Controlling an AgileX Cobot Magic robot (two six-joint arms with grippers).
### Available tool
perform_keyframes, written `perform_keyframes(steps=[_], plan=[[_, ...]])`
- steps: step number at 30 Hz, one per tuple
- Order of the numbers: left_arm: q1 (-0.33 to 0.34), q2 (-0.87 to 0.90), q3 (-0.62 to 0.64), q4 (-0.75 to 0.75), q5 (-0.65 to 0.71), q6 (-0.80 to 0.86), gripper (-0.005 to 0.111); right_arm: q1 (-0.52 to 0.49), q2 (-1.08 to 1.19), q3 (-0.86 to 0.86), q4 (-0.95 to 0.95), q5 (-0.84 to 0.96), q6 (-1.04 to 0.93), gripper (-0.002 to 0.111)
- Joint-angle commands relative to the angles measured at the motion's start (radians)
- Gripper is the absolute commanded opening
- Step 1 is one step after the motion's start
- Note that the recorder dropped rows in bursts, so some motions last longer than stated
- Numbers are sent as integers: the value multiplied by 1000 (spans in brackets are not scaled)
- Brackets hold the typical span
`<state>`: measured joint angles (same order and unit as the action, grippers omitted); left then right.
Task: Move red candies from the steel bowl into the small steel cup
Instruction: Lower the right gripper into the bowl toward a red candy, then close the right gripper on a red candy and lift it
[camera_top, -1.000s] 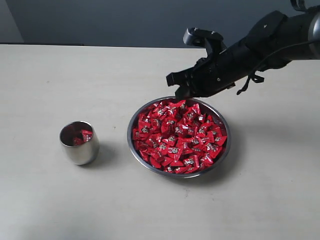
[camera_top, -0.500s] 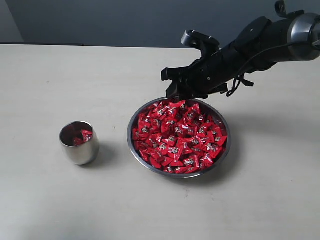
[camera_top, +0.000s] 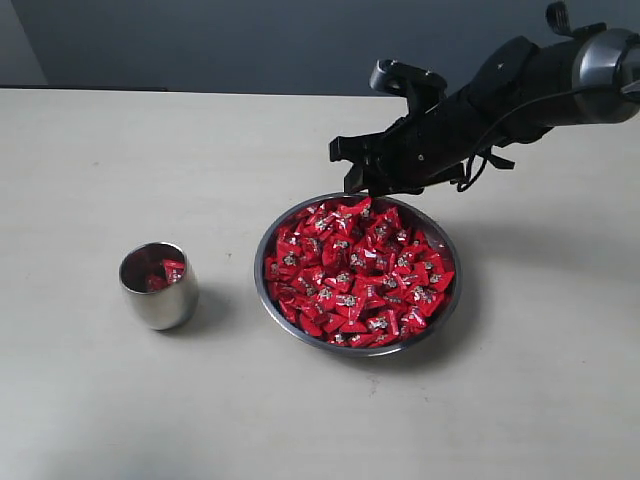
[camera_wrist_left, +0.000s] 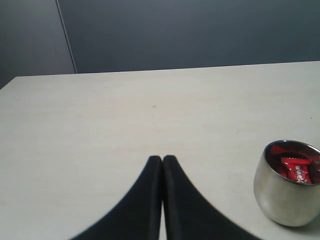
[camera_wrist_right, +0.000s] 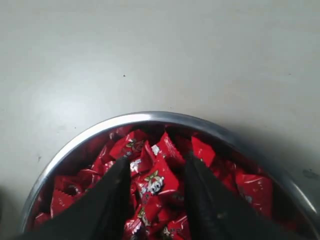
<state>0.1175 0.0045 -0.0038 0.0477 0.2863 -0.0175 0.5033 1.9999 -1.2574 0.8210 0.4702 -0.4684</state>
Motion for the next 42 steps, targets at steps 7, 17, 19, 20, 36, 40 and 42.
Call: perform_keyframes(steps=[7,17,19,20,36,40,42], plan=[[1,-4,4,-3,-2,-2,0,-7,69,-5,68,39,19,36],[1,-4,4,-3,-2,-2,0,-3,69,-5,102,29,17,36],[1,-4,4,-3,-2,-2,0,-3,69,-5,104,29,17,36],[1,-4,4,-3,-2,-2,0,-3,69,-5,104,29,15,36],[1,-4,4,-3,-2,-2,0,15,69,-5,108,0,13,35],[1,-4,4,-3,-2,-2,0,34,69,-5,108,-29,13,35],[1,-4,4,-3,-2,-2,0,34,69,-5,105,-29,13,35]])
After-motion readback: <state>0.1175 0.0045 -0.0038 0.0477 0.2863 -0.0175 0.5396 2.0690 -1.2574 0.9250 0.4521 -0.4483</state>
